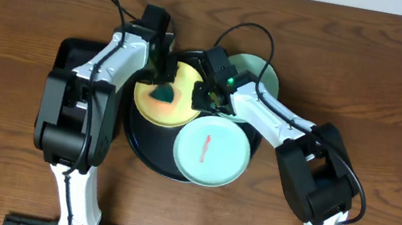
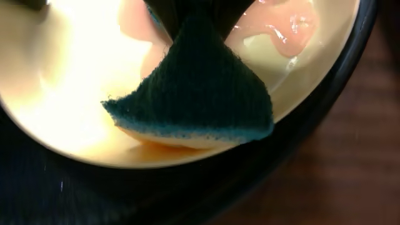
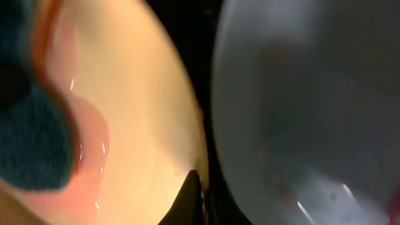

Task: Clean dirty plates on tray and stack at the side
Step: 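Scrub the yellow plate with the sponge in the left gripper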

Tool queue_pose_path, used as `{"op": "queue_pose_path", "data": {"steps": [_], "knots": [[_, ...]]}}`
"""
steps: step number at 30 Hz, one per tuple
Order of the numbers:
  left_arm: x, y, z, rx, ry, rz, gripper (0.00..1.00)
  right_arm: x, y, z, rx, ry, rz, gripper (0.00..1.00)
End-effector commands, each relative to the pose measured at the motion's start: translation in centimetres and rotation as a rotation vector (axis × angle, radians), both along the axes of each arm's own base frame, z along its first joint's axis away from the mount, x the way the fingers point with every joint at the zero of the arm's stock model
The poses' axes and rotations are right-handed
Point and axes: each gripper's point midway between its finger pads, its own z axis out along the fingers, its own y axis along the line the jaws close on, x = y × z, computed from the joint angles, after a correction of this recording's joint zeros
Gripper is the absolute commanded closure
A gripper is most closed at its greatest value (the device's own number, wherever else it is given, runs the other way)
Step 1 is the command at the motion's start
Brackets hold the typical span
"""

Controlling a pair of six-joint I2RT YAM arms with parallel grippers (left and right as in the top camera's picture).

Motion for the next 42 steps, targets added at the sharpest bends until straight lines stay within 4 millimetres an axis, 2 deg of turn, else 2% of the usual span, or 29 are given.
{"op": "queue_pose_path", "data": {"steps": [1,4,7,12,16,17,20,22,29,35,37,40,42], "knots": [[-3.0,0.6,-1.6,0.029,0.142,0.013,0.92,-0.8,0.3,-1.4,-0.016,0.033,0.038,0.99],[-5.2,0.8,-1.6,0.043,0.230,0.010,0.93,-0.8,0.3,-1.4,-0.016,0.033,0.037,0.99],[-6.3,0.9,-1.5,0.047,0.272,0.004,0.92,-0.8,0.3,-1.4,-0.016,0.033,0.038,0.99],[-6.3,-1.0,-1.1,-0.065,0.264,-0.097,0.93,-0.9,0.3,-1.4,-0.017,0.035,0.038,0.99],[-6.0,-1.2,-1.0,-0.076,0.251,-0.096,0.93,-0.9,0.3,-1.4,-0.017,0.034,0.037,0.99],[-6.0,-1.1,-1.1,-0.069,0.253,-0.079,0.93,-0.9,0.3,-1.4,-0.017,0.034,0.038,0.99],[-5.7,1.8,-1.7,0.115,0.264,0.201,0.93,-0.9,0.3,-1.4,-0.016,0.034,0.038,0.99],[-5.6,2.7,-1.7,0.195,0.246,0.270,0.93,-0.9,0.3,-1.4,-0.017,0.034,0.037,0.99],[-5.2,1.2,-1.7,0.230,0.204,0.381,0.93,-0.8,0.2,-1.4,-0.017,0.035,0.035,0.99],[-4.9,1.4,-1.7,0.219,0.199,0.453,0.93,-0.8,-0.1,-1.5,-0.022,0.041,0.031,0.99],[-4.7,0.7,-1.8,0.178,0.201,0.371,0.93,-0.7,-0.2,-1.5,-0.022,0.041,0.029,0.99],[-4.9,-2.5,-1.5,-0.013,0.220,0.090,0.93,-0.7,-0.2,-1.5,-0.021,0.040,0.028,0.99],[-5.3,-3.7,-1.1,-0.106,0.235,0.008,0.93,-0.6,-0.2,-1.5,-0.020,0.040,0.026,0.99]]}}
